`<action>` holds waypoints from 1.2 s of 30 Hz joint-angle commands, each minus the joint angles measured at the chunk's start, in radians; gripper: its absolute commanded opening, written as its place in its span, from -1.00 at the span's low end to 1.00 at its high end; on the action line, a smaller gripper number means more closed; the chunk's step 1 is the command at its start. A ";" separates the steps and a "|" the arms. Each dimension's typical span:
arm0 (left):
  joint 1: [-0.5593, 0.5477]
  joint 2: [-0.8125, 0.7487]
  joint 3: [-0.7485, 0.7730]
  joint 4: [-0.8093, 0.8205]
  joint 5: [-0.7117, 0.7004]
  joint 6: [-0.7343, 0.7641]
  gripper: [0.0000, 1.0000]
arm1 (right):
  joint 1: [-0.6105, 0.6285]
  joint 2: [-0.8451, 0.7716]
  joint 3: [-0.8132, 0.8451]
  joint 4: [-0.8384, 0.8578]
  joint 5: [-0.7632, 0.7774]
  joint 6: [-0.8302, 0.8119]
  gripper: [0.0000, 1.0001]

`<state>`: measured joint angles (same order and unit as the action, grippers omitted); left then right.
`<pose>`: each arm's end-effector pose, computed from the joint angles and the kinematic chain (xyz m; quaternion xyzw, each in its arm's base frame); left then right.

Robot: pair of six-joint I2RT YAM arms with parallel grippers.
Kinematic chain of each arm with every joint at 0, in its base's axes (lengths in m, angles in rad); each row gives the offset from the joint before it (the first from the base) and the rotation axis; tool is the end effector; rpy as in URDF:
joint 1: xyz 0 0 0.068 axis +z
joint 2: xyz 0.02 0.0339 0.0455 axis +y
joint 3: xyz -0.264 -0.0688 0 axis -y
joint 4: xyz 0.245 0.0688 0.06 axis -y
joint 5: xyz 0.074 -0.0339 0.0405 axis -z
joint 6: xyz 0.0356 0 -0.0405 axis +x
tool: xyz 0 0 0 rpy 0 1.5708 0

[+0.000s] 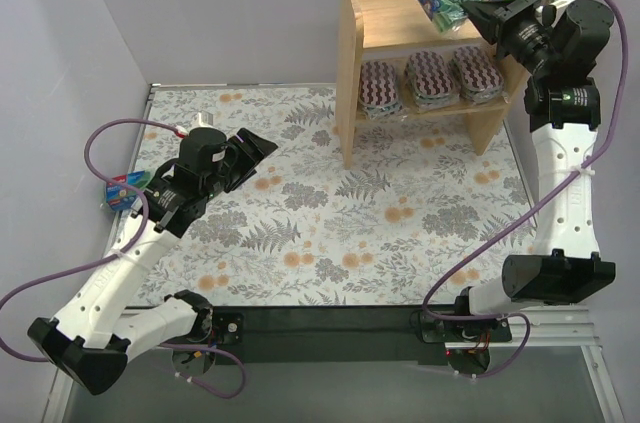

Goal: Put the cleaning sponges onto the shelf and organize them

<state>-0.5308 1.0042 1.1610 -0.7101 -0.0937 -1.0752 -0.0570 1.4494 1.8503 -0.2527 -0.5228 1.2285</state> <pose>0.1776 -0.1004 0.3763 -0.2565 0.8341 -0.3216 0.3674 0.2944 0.0010 0.5419 0.2213 0.6221 0.5451 0.5165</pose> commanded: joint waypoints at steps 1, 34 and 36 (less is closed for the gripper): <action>0.006 -0.018 0.028 -0.043 -0.021 0.012 0.63 | 0.000 0.011 0.107 0.049 0.135 0.015 -0.97; 0.006 -0.036 0.022 -0.161 -0.092 -0.066 0.76 | 0.048 0.150 0.227 -0.143 0.438 0.131 -0.57; 0.006 -0.027 0.029 -0.180 -0.104 -0.068 0.81 | 0.048 0.164 0.254 -0.143 0.419 0.121 -0.31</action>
<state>-0.5308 0.9676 1.1606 -0.8356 -0.1593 -1.1343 -0.0109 1.6073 2.0323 -0.4236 -0.1158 1.3556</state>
